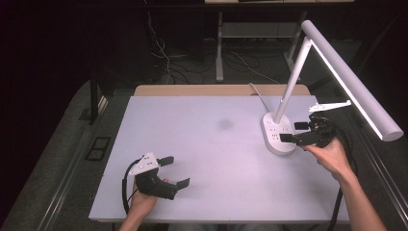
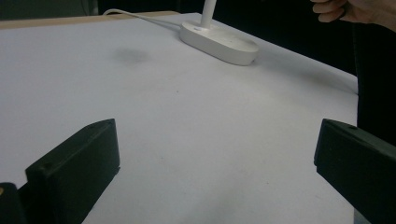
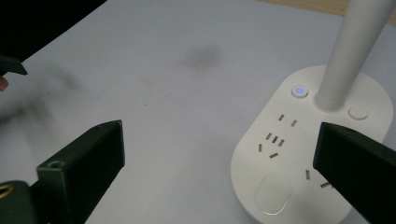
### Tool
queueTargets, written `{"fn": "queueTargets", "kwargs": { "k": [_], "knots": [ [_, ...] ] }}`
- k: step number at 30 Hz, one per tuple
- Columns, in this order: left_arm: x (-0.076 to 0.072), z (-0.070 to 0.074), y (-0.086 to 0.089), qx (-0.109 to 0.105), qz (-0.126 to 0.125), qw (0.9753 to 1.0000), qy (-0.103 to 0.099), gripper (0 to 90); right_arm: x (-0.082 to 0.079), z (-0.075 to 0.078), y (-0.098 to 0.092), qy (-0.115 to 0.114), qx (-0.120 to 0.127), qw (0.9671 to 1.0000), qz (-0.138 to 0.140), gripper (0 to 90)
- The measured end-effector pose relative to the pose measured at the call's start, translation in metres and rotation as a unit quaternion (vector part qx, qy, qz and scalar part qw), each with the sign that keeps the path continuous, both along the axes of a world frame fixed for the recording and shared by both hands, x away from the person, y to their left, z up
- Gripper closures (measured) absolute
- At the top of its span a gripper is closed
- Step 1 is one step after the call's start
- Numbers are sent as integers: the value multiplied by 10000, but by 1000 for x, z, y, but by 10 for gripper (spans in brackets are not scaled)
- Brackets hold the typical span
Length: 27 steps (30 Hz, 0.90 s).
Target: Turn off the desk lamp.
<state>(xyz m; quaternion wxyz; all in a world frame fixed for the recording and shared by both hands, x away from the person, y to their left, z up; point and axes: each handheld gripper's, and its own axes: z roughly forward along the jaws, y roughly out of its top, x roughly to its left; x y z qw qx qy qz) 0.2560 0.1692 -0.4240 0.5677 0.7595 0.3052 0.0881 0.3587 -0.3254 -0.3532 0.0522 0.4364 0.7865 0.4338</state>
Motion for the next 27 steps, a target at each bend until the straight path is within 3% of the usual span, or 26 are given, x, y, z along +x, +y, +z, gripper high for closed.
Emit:
{"fn": "queueTargets", "kwargs": {
  "k": [19, 27],
  "knots": [
    [1, 0, 1, -8, 4, 10000, 8, 0, 34, -1, -16, 88, -160, 9997, -179, 22],
    [1, 0, 0, -7, -2, 10000, 10, 0, 48, -13, -29, 177, -172, 9991, -334, 200]
  ]
}}
